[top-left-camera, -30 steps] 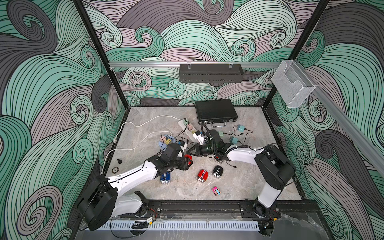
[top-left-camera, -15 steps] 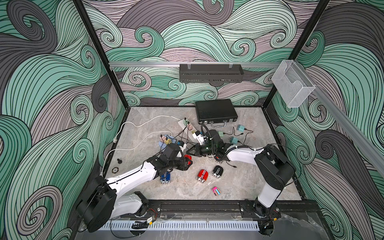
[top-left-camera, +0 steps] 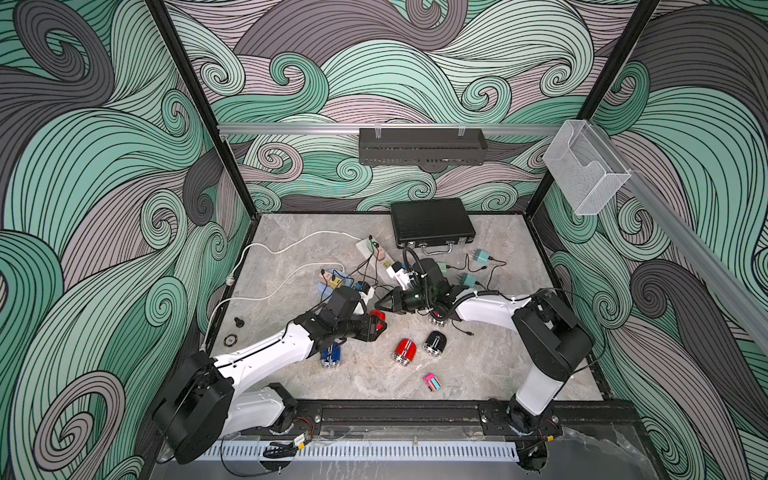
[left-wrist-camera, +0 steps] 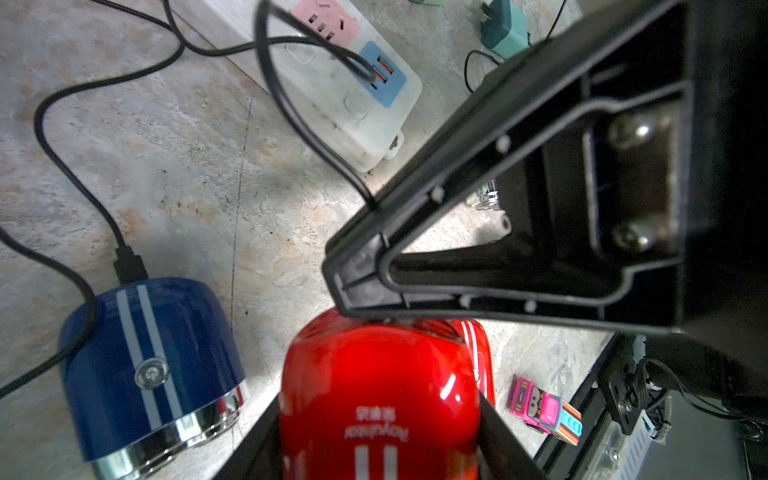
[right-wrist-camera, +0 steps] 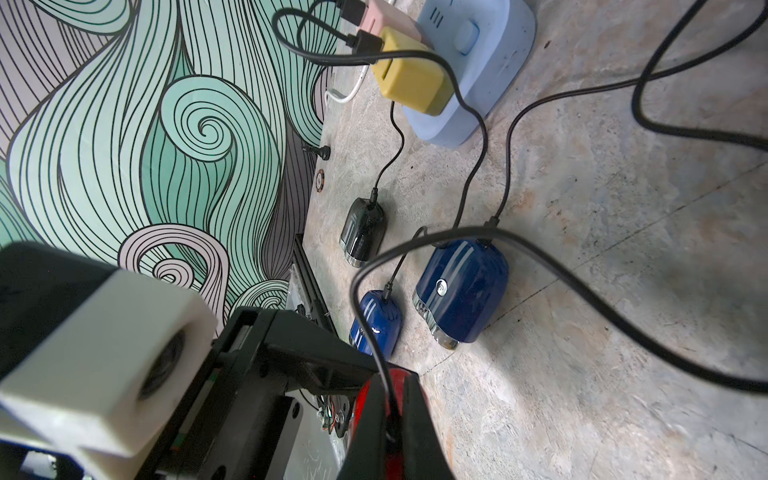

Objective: Unplug the electric shaver
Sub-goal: Remove the charging cable from the electric shaver.

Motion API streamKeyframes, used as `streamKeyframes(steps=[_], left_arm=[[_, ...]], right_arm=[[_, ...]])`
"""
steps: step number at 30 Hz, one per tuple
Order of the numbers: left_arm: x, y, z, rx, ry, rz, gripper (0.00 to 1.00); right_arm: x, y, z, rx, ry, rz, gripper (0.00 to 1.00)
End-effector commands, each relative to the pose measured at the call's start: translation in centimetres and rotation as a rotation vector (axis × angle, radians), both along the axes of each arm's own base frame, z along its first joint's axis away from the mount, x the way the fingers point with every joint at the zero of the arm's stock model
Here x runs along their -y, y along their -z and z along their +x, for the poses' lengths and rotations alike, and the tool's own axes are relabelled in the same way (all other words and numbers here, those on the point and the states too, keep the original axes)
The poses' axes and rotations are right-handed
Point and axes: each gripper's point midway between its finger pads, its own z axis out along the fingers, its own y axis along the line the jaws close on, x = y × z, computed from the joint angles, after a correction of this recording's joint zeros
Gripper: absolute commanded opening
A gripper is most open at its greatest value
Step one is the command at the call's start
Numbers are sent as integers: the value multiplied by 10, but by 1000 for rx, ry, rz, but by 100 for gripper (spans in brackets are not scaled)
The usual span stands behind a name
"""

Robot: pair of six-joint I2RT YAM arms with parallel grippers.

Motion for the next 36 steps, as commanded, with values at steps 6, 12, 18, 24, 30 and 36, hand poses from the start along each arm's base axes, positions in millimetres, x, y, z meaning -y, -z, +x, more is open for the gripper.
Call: streamKeyframes(steps=[6, 12, 18, 24, 30, 36], left_arm=[[-3, 5, -6, -23, 19, 51, 0], [1, 8, -9, -29, 36, 62, 0], [5, 10, -15, -32, 69, 111, 0], [5, 15, -18, -37, 68, 126, 0], [7, 18, -19, -40, 64, 147, 0], [10, 23, -16, -53, 44, 178, 0]], right_arm=[[11, -14, 17, 45, 49, -17, 7], [14, -15, 22, 45, 58, -21, 7], [19, -18, 25, 46, 61, -35, 7], [30, -22, 29, 60, 77, -49, 7], [38, -26, 32, 82, 84, -70, 7], [55, -32, 41, 99, 117, -97, 7]])
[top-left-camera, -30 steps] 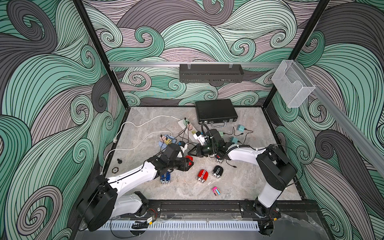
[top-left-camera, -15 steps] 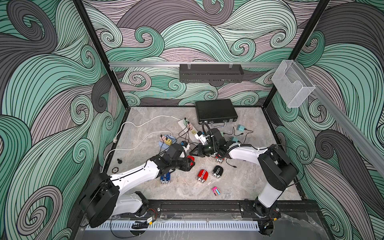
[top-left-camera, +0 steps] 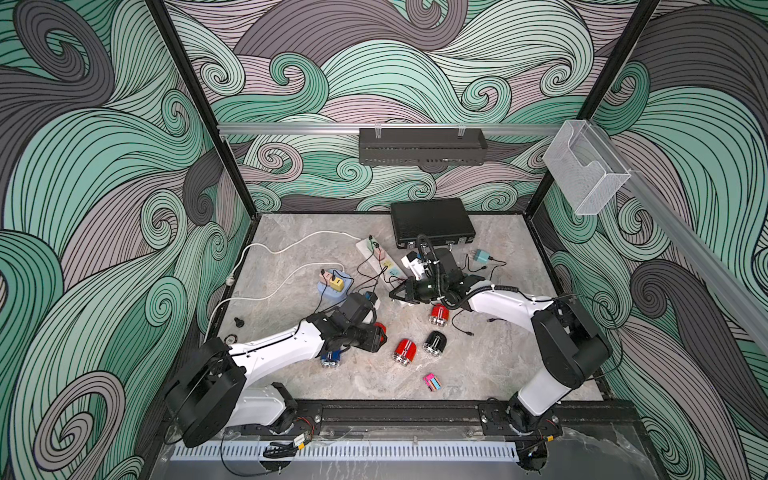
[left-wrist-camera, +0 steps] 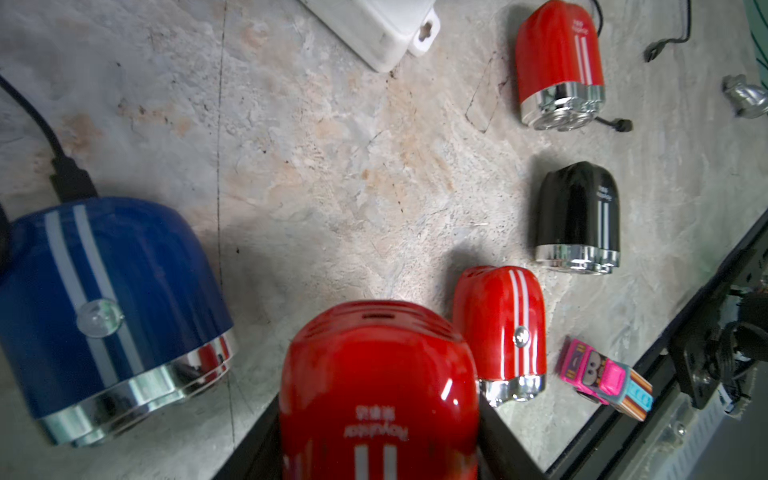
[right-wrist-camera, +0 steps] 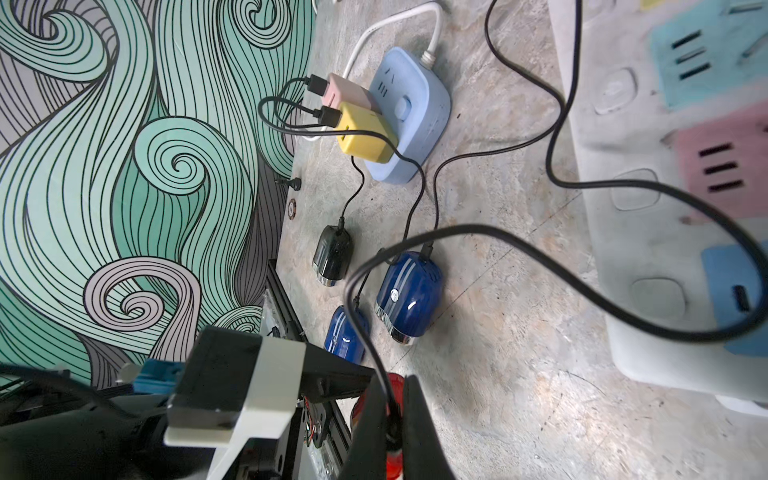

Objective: Unplug the electric shaver
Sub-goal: Remove the charging cable from the electric shaver, then place the electric shaver at the center of the board, then place the charging cable at the center of the board.

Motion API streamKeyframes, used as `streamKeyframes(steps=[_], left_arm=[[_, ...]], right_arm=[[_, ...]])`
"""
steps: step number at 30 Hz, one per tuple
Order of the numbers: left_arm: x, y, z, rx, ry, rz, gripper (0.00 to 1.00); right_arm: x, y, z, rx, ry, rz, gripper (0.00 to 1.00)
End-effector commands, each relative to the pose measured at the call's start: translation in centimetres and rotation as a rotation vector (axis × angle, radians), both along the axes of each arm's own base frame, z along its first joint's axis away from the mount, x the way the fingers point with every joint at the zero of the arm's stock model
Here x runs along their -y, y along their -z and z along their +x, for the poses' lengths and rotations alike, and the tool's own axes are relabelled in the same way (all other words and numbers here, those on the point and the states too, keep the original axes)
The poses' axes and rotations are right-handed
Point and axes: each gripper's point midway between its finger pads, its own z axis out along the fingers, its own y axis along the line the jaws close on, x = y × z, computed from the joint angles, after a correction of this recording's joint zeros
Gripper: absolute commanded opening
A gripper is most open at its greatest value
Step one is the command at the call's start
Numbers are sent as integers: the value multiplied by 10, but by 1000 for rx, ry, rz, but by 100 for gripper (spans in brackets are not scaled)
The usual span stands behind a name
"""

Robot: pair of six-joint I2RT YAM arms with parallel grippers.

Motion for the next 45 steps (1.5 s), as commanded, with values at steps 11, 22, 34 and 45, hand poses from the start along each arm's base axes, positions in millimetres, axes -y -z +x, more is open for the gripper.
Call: streamKeyframes(steps=[11, 22, 34, 45], left_arm=[[14, 9, 11, -9, -68, 57, 0], [12, 20, 11, -18, -75, 133, 0], [18, 21, 22, -22, -83, 193, 0], [17, 28, 32, -30, -98, 280, 0]], right_arm=[[70, -44, 27, 128, 141, -103, 8], [117, -53, 46, 137, 253, -130, 8], [143, -23, 59, 39, 318, -221, 8], [143, -2, 67, -20, 330, -240, 8]])
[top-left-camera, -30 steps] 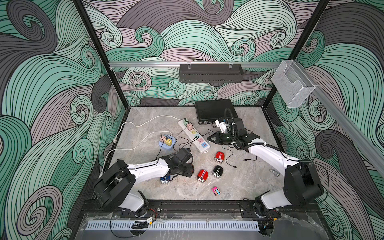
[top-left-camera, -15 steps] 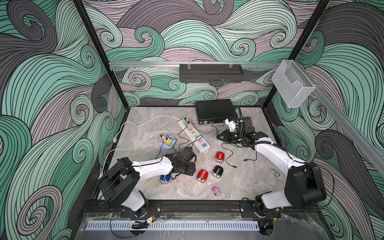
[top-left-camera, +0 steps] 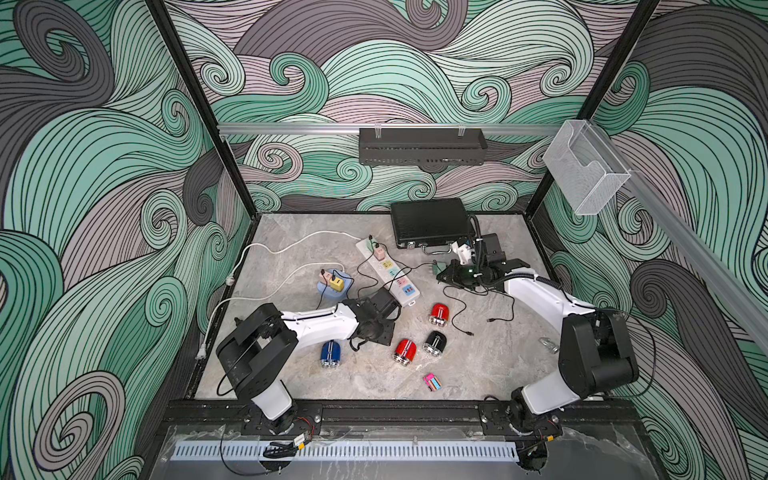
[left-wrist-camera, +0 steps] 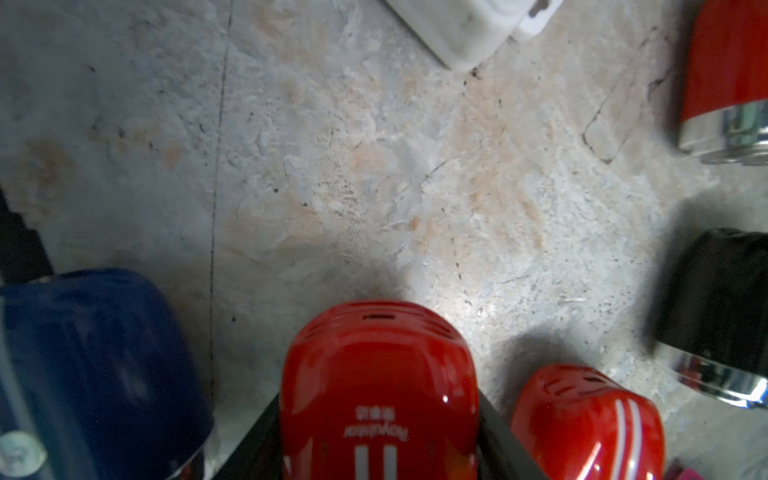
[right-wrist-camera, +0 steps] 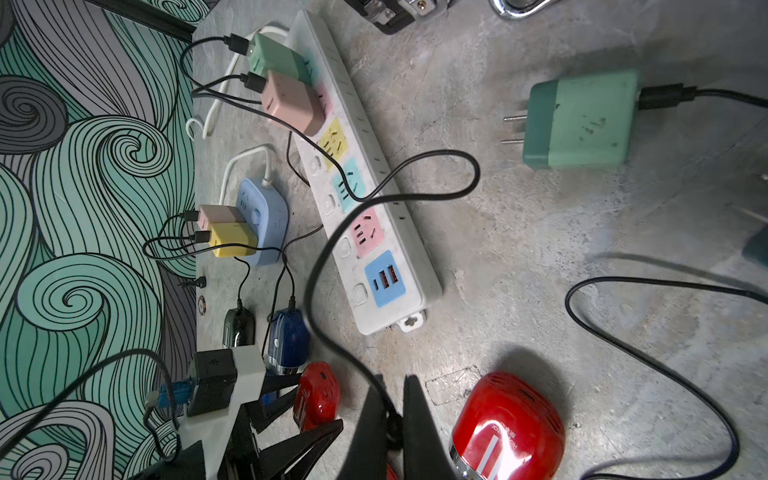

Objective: Unplug the electric shaver
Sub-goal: Place the charging cable at the center of the board.

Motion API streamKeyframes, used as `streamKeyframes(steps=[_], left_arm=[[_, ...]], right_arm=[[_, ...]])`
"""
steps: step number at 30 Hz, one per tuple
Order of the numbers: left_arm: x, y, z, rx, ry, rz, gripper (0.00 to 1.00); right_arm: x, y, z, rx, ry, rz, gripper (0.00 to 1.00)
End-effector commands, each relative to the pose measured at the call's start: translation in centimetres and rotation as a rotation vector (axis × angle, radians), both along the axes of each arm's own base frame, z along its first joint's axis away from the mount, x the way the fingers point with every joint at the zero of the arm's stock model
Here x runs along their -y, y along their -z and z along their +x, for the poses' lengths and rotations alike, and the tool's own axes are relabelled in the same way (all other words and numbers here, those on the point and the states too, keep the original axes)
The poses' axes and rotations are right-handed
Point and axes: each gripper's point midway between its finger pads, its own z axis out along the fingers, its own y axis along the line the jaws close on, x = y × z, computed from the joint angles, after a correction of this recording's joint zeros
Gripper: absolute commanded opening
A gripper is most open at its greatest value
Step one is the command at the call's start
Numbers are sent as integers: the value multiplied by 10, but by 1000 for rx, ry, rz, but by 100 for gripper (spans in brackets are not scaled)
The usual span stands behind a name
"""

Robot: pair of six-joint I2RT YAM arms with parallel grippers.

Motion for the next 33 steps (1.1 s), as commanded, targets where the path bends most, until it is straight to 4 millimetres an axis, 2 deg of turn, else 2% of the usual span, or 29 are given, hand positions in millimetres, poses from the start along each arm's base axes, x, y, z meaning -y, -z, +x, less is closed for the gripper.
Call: streamKeyframes(steps=[1, 5, 16, 21, 25, 33], left_arm=[[-2, -3, 4, 9, -3, 51, 0], [-4, 2, 6, -2, -9, 88, 0], [9, 4, 11, -16, -11, 73, 0], [8, 9, 11, -33, -29, 97, 5], [5, 15, 10, -49, -50, 123, 16], [10, 20, 5, -59, -41, 121, 37]], right_arm=[[2, 1, 9, -2, 16, -17, 8], [2, 11, 13, -23, 23, -27, 8], [3, 37, 23, -84, 39, -58, 8], [2, 48, 28, -109, 42, -61, 8], [2, 57, 29, -130, 44, -75, 8], [-1, 69, 29, -156, 37, -85, 8]])
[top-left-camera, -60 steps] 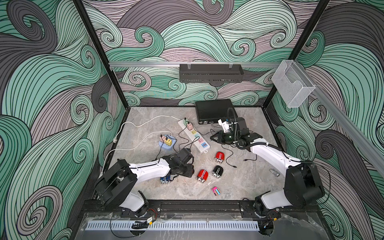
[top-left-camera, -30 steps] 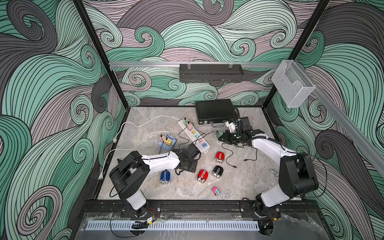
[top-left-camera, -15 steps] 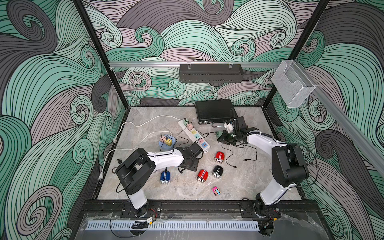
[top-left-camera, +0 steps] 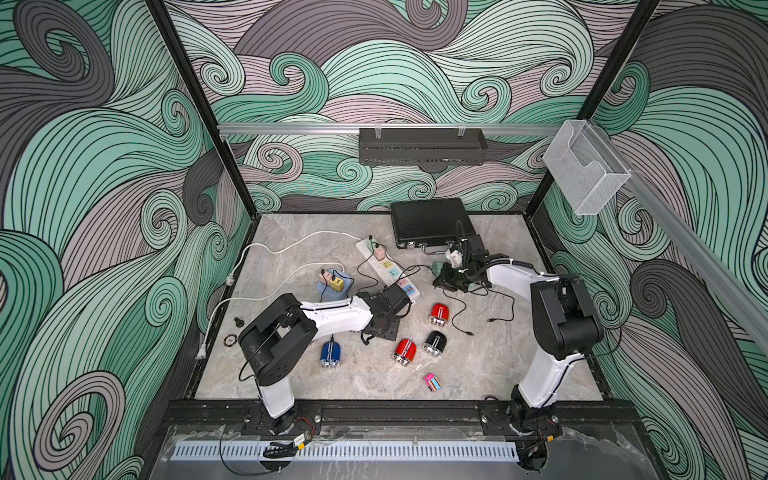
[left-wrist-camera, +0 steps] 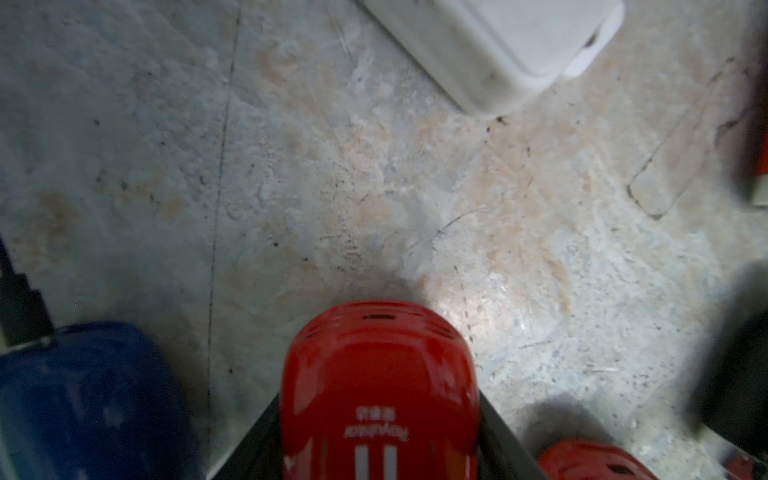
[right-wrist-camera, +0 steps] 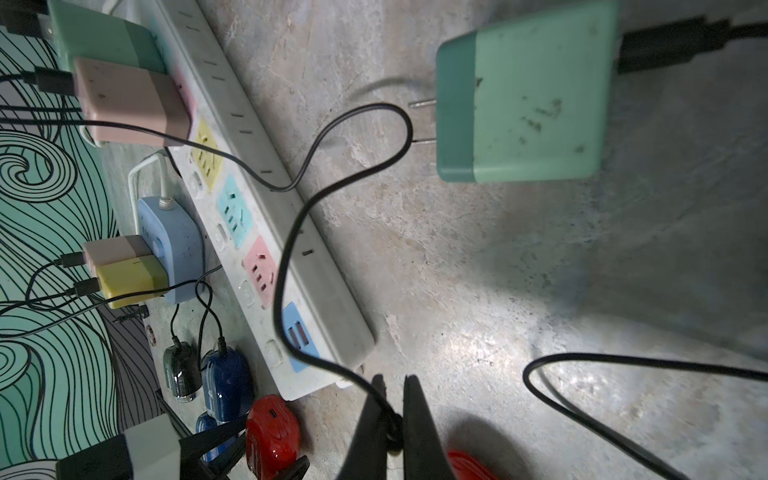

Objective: Unplug the electric shaver
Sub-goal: Place the charging cable at the center of the board.

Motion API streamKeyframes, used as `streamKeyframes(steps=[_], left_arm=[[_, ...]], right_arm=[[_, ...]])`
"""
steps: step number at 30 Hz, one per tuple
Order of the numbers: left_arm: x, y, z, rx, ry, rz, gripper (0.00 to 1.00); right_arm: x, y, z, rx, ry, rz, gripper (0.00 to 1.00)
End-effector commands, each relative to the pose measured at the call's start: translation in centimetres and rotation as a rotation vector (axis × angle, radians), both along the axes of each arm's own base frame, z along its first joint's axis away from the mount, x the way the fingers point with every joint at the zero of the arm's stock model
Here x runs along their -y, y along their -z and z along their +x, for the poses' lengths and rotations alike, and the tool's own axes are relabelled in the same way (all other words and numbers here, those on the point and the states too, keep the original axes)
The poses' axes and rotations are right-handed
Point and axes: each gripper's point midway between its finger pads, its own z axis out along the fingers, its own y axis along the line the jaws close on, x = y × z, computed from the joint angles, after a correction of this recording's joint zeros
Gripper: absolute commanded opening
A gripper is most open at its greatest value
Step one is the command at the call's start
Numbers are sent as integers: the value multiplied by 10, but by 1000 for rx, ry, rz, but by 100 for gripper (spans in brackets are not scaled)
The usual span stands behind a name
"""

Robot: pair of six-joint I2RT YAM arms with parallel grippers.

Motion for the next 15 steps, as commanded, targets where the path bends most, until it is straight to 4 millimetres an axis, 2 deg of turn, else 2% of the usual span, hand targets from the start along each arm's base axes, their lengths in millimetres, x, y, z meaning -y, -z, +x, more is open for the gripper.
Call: streamKeyframes(steps=[1, 9, 15], left_arm=[[0, 12, -9, -45, 1, 39, 39], [-1, 14, -10, -48, -14, 59, 55], [-1, 13, -12, -48, -15, 66, 61]], right_arm=[[-3, 0, 5, 4, 0, -14, 8], [-10, 11, 5, -18, -13, -36, 8], [-13, 16, 4, -23, -18, -47, 9]])
